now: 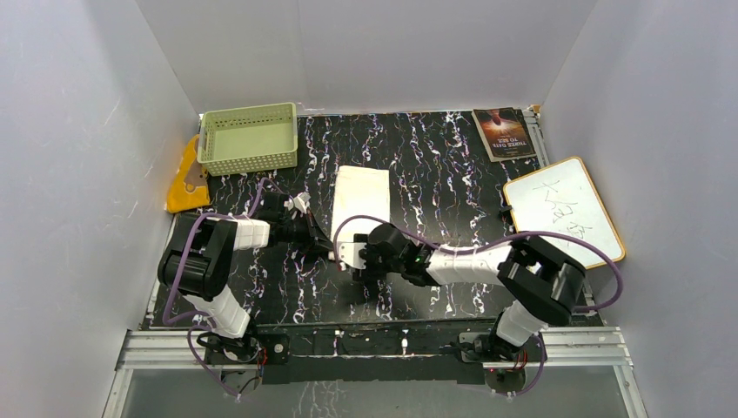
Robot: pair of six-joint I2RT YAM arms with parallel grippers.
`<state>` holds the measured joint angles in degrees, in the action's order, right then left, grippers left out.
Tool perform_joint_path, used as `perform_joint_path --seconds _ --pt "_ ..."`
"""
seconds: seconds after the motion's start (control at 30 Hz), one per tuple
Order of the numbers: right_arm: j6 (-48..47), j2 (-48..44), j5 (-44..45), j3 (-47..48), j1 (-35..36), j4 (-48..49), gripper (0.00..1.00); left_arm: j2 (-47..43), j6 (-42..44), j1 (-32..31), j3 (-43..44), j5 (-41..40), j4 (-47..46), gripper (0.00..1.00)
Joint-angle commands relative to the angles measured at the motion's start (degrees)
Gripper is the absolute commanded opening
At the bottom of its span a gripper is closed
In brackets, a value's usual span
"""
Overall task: Roll the towels
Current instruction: Roll the towel at the center of the board.
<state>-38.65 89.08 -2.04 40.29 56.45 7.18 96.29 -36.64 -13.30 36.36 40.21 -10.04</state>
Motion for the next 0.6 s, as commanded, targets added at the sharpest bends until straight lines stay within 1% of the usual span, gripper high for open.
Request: perform_joint_path --seconds 0.0,0.13,0.2,0.37,0.47,0.57 --pt "-5.61 3.05 0.16 4.69 0.21 2.56 0.57 1.05 2.12 0.47 -1.17 -4.0 4.75 0.01" --pt "-6.11 5.81 -1.75 5.84 0.24 2.93 0.53 0.91 2.17 0.47 -1.12 -3.96 4.84 0.01" --pt "-6.25 6.98 -2.13 6.46 0.24 2.7 0.49 0.94 2.16 0.46 -1.16 -3.97 4.94 0.01" --pt "-5.25 8.66 -2.92 7.16 0.14 1.64 0.3 0.69 2.26 0.47 -1.13 -3.91 5.16 0.01" --pt "-3.18 9.05 -4.57 7.29 -0.29 0.76 0.15 0.56 2.3 0.45 -0.89 -4.05 5.44 0.01" --pt "-0.1 8.21 -8.2 6.66 -1.33 1.07 0.0 0.09 2.36 0.48 -0.63 -4.14 5.75 0.02"
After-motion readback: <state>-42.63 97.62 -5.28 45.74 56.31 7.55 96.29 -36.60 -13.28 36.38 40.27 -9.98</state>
